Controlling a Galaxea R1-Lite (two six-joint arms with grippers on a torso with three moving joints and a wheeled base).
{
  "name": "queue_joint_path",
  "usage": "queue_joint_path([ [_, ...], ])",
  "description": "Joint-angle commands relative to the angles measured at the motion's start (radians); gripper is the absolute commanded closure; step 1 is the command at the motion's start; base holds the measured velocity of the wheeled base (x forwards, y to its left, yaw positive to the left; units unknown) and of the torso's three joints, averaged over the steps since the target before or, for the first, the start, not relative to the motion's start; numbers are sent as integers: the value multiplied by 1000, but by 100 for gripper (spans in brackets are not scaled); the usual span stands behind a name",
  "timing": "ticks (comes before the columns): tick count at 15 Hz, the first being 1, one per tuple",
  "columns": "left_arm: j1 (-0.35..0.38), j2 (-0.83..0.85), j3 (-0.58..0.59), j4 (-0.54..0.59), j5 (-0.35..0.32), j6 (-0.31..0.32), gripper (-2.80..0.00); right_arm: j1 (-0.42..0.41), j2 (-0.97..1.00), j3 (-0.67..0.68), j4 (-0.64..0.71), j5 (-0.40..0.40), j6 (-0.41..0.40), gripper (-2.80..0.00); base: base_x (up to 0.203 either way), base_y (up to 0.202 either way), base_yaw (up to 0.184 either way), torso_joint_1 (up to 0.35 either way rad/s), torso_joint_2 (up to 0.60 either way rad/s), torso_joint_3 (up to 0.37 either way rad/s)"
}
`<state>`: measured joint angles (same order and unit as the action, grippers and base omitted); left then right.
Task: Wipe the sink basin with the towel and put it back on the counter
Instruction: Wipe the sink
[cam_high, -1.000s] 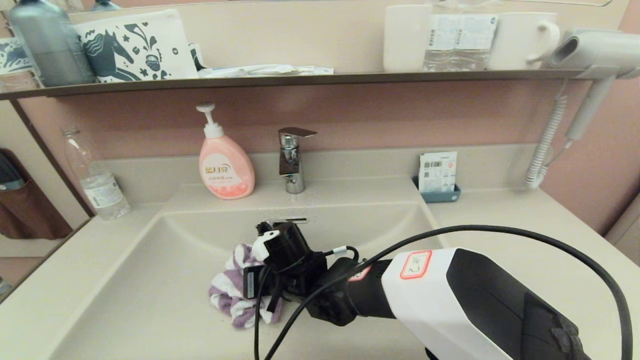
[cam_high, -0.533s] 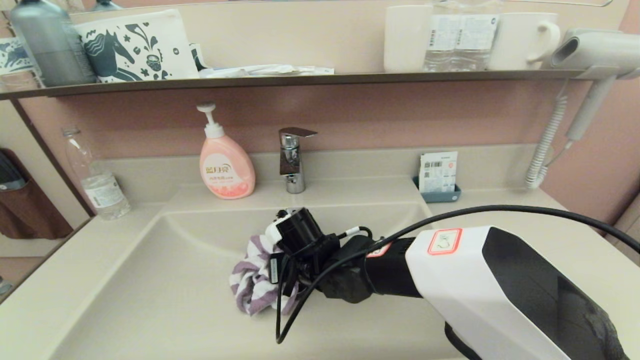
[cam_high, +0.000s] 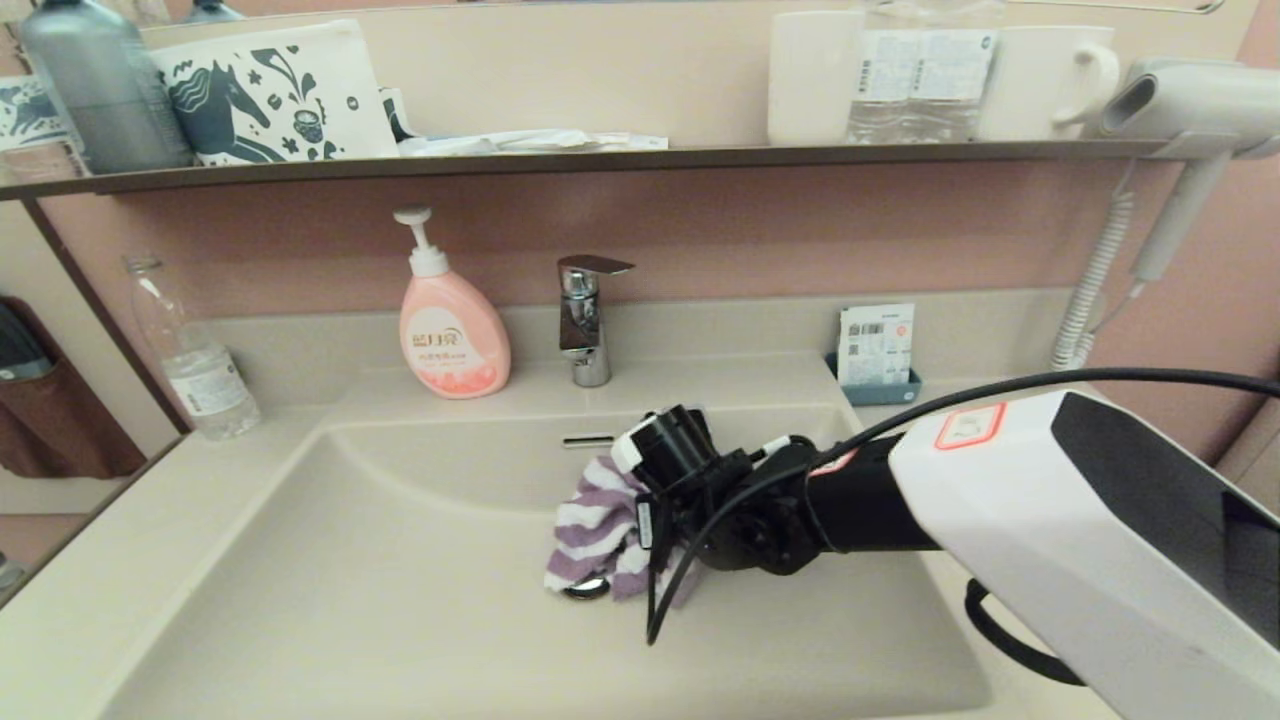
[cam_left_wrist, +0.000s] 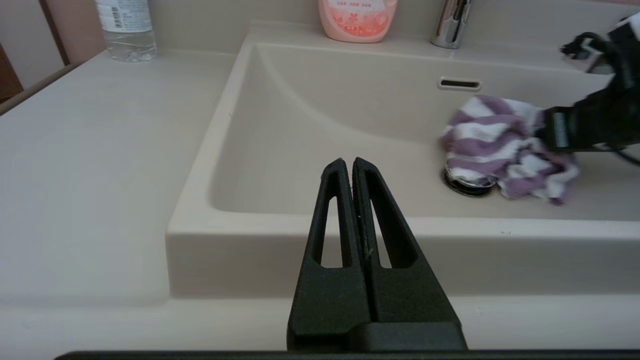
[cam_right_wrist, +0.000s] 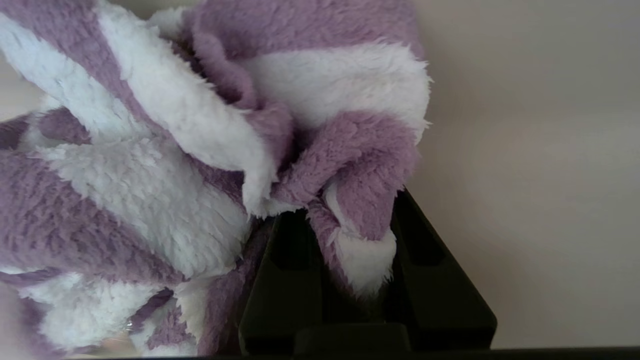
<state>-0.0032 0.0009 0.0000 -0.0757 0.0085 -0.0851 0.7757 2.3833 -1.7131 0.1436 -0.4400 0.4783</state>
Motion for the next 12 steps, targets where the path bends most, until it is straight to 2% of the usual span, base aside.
queue_joint_path([
  [1, 0, 1, 0, -1, 1, -1, 0, -24, -87, 56, 66, -2, 9, 0, 0, 0, 0, 0, 0, 0],
  [3, 0, 1, 0, -1, 1, -1, 0, -37, -114, 73, 244, 0, 41, 0, 0, 0, 0, 0, 0, 0],
  [5, 0, 1, 0, -1, 1, -1, 0, -34, -125, 58, 492, 27, 103, 0, 0, 0, 0, 0, 0, 0],
  [9, 0, 1, 0, -2, 1, -1, 0, -2, -76, -128, 905, 275, 195, 0, 0, 0, 0, 0, 0, 0],
  [11, 0, 1, 0, -1, 1, -1, 0, 22, 9, -226, 985, 330, 230, 0, 0, 0, 0, 0, 0, 0],
  [12, 0, 1, 0, -1, 1, -1, 0, 38, 28, -246, 993, 391, 238, 0, 0, 0, 0, 0, 0, 0],
])
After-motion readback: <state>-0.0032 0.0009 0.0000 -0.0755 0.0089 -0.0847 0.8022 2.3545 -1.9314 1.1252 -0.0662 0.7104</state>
